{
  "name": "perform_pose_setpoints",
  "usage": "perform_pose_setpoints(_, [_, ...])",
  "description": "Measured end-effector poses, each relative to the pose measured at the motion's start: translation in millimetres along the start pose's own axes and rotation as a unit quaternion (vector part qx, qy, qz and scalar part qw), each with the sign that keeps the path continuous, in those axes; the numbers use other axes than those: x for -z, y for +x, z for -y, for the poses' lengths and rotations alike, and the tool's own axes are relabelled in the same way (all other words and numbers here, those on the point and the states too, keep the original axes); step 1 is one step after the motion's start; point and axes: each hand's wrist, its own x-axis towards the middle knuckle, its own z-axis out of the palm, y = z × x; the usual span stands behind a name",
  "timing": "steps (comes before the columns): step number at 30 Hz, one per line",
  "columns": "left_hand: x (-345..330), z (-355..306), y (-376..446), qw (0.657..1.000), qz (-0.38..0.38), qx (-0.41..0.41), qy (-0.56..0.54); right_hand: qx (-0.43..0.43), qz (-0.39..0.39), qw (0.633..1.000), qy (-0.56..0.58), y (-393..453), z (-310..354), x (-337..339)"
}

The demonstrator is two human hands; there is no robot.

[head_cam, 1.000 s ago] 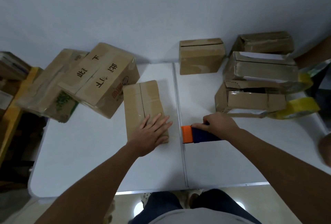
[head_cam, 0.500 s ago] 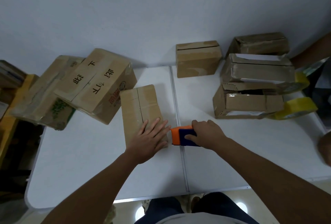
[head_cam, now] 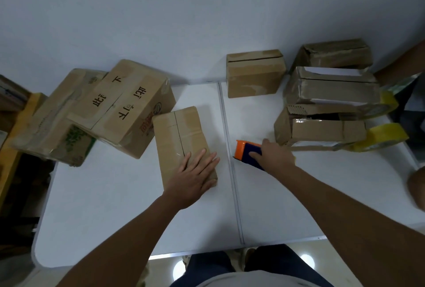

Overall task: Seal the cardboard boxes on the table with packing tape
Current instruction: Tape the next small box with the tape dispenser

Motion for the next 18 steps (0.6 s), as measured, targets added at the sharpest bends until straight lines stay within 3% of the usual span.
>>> perform_pose_setpoints(4, [1,1,0,1.0,0.001,-0.003,-0.008,0.005,-0.033,0.999,0.036,-3,22,-30])
perform_pose_setpoints(8, [3,-1,1,1.0,-0.006,-0.005,-0.004,-0.035,0.036,0.984,0.174,-5,23,-53])
perform_pose_setpoints(11, [2,-1,1,1.0,-0.008,-0.003,-0.001,-0.008,-0.07,0.971,0.229,-15,25,-64])
perform_pose_setpoints(13, [1,-1,1,1.0,-0.006,-0.002,0.0,0.012,-0.094,0.928,0.361,-28,34,-63])
perform_pose_setpoints(16, [0,0,1,1.0,-0.005,-0.001,0.008,-0.014,0.105,0.784,0.611,-45,56,-61])
perform_pose_setpoints(18, [1,-1,1,1.0,-0.008,-0.001,0.012,-0.059,0.189,0.715,0.671,-48,62,-65])
